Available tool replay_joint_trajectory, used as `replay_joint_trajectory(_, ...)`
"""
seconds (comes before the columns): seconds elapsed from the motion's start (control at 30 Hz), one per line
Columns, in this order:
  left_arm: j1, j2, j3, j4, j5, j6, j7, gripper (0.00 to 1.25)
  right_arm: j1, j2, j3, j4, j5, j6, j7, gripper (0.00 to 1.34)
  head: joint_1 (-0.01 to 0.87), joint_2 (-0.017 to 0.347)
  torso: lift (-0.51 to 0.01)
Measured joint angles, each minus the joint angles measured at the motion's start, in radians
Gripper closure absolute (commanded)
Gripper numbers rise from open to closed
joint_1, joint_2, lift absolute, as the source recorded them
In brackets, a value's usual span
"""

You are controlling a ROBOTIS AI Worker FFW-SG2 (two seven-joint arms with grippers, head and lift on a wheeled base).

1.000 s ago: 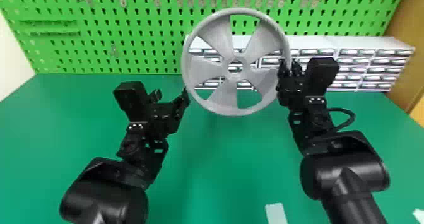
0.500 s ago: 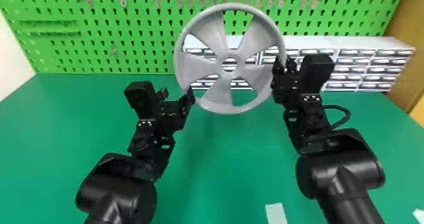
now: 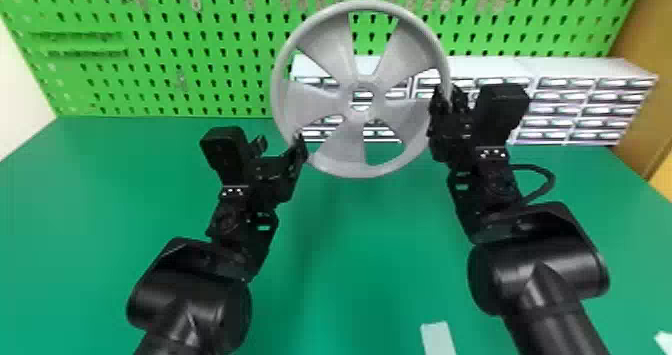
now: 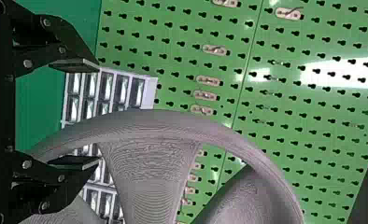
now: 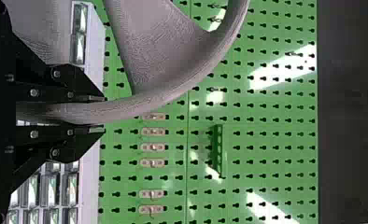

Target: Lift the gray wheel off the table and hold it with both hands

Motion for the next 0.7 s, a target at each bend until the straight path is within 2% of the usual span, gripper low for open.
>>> replay_joint_trajectory(0.07,-0.002,0.0,-0.001,0.003,0.0,-0.002,0.0,0.59,0.0,-0.001,0.002,-0.001,0.0,-0.001,0.0,1.09,0.657,0.06,-0.095)
replay_joint_trajectory(0.23,-0.008,0.0,-0.005,0.004,-0.002,-0.003,0.001,0.81,0.0,-0.002,0.004,-0.003,-0.001,-0.005,0.0,1.09,0.657,0.06,-0.095)
replay_joint_trajectory(0.47,-0.015,0.0,-0.012,0.005,-0.003,-0.004,0.023,0.92,0.001,-0.003,0.006,-0.005,-0.003,-0.011,0.0,1.09,0.657,0.06,-0.095)
replay_joint_trajectory(0.6,-0.015,0.001,-0.02,0.004,0.0,-0.002,0.041,1.03,0.003,-0.003,0.006,-0.006,-0.005,-0.015,0.0,1.09,0.657,0.06,-0.095)
replay_joint_trajectory(0.7,-0.015,0.001,-0.024,0.003,0.004,-0.001,0.051,1.04,0.004,-0.004,0.005,-0.006,-0.008,-0.019,0.0,1.09,0.657,0.06,-0.095)
